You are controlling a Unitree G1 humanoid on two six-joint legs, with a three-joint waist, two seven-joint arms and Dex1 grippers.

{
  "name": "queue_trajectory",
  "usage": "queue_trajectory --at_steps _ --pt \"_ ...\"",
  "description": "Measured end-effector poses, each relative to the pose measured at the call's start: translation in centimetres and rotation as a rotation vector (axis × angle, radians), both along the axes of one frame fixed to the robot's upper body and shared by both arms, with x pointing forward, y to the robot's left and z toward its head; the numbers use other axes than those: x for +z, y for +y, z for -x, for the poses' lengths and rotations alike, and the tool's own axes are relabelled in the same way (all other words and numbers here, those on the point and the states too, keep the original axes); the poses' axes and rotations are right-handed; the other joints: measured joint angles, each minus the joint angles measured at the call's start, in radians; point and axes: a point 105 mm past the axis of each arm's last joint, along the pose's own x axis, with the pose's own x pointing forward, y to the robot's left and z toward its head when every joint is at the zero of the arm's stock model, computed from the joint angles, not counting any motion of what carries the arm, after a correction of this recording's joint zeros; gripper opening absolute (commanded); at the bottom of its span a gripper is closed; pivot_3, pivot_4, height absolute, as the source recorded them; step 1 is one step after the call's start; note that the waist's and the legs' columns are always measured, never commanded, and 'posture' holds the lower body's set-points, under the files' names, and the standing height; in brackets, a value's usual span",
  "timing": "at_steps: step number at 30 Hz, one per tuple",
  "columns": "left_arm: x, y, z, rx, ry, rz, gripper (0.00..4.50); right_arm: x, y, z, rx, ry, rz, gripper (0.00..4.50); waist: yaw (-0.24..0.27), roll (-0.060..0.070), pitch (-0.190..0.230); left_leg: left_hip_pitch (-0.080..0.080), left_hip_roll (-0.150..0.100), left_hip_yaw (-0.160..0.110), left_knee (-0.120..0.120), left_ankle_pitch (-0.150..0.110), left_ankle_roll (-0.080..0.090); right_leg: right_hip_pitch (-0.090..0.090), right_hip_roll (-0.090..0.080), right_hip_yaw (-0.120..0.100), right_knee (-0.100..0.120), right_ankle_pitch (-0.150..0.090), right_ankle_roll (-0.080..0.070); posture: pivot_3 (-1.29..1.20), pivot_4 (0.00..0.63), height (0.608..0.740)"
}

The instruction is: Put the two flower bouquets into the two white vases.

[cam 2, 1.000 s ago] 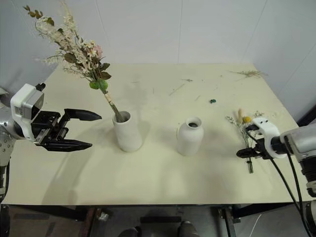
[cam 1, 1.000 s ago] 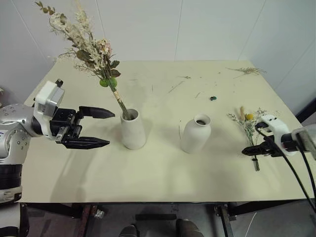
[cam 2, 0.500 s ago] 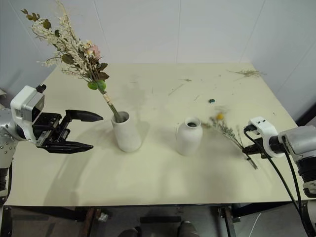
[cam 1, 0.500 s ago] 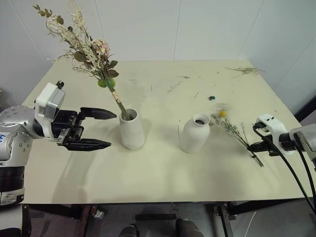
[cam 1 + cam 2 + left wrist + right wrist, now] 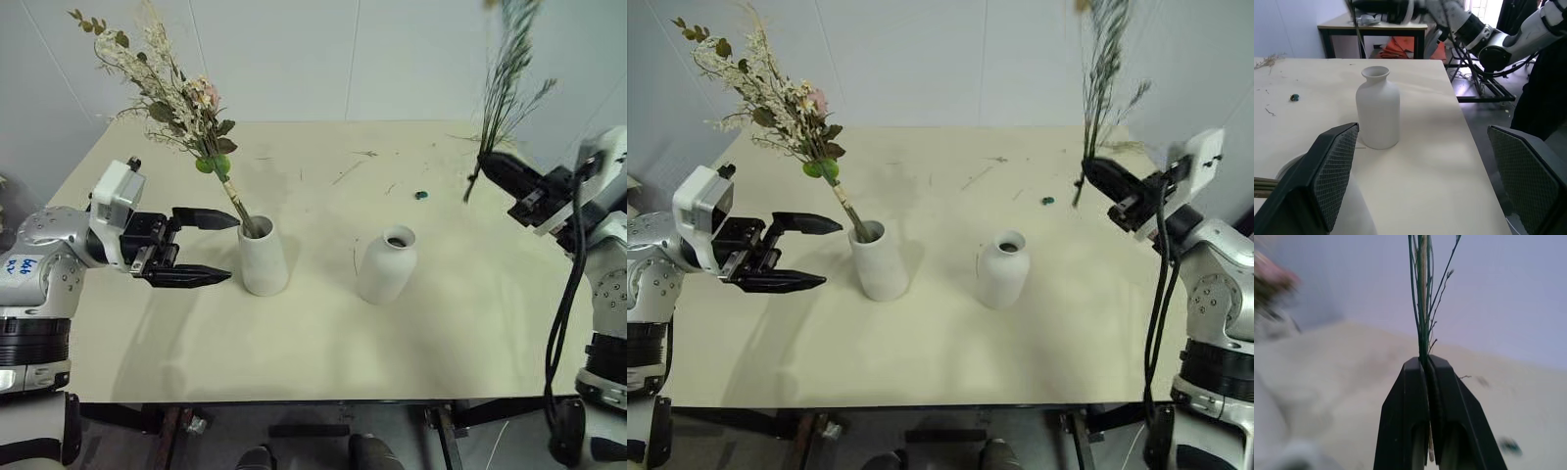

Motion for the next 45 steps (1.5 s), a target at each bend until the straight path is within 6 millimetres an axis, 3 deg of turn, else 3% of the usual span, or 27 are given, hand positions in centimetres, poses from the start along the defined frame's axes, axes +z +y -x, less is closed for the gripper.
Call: queue_trajectory --at_steps 5,11,19,24,29,33,43,45 --pt "0.0 -0.7 -0.5 -0.014 0.001 0.004 4.5 1.0 3.1 2.0 0.14 -0.05 -0.073 0.08 0.0 0.0 0.0 0.0 0.0 0.0 0.0 0.0 0.0 0.0 0.0 0.0 0.0 0.0 0.0 0.0 0.15 0.74" --pt "-0.4 -1.3 -1.3 -0.008 0.005 0.028 4.5 -3.0 5.8 1.5 0.211 0.065 -0.047 0.08 0.001 0.0 0.0 0.0 0.0 0.0 0.0 0.0 0.0 0.0 0.0 0.0 0.001 0.0 0.0 0.0 0.15 0.74" --pt "-0.4 -1.9 -1.7 0.009 -0.006 0.047 4.5 -6.0 4.7 0.1 0.138 0.096 -0.061 0.08 0.0 0.0 0.0 0.0 0.0 0.0 0.0 0.0 0.0 0.0 0.0 0.0 0.001 0.0 0.0 0.0 0.15 0.74" --pt "-0.3 -1.9 -1.7 0.023 -0.013 0.05 4.5 -8.1 5.3 0.4 0.165 0.14 -0.055 0.08 -0.001 0.0 0.0 0.001 0.0 0.0 0.0 0.0 0.0 0.0 0.0 0.0 0.001 0.0 0.0 0.0 0.15 0.74" --pt "-0.3 -1.9 -1.7 0.032 -0.015 0.053 4.5 -9.0 5.8 0.2 0.169 0.15 -0.054 0.08 0.0 0.0 0.0 0.002 0.0 0.0 0.0 0.001 0.0 0.0 0.0 0.0 0.002 0.0 0.0 0.0 0.15 0.74" --pt "-0.2 -1.8 -1.8 0.037 -0.017 0.054 4.5 -9.0 5.7 0.1 0.155 0.136 -0.038 1.08 0.0 0.0 0.0 0.001 0.0 0.0 0.0 0.001 0.0 0.0 0.0 0.0 0.001 0.0 0.0 0.0 0.15 0.74" --pt "0.3 -1.2 -1.6 0.06 -0.049 0.053 4.5 -8.7 3.5 1.3 0.139 0.104 0.131 4.29 0.002 0.0 0.0 0.002 0.0 0.0 0.0 0.001 0.0 0.001 0.0 0.0 0.001 0.0 0.0 0.0 0.15 0.74" --pt "0.1 -0.8 -1.4 0.069 -0.05 0.032 4.5 -8.6 2.7 1.8 0.144 0.118 0.175 4.45 0.001 0.0 0.0 0.001 -0.001 0.0 0.0 0.001 0.0 0.001 0.0 0.0 0.0 0.0 0.0 0.0 0.15 0.74"
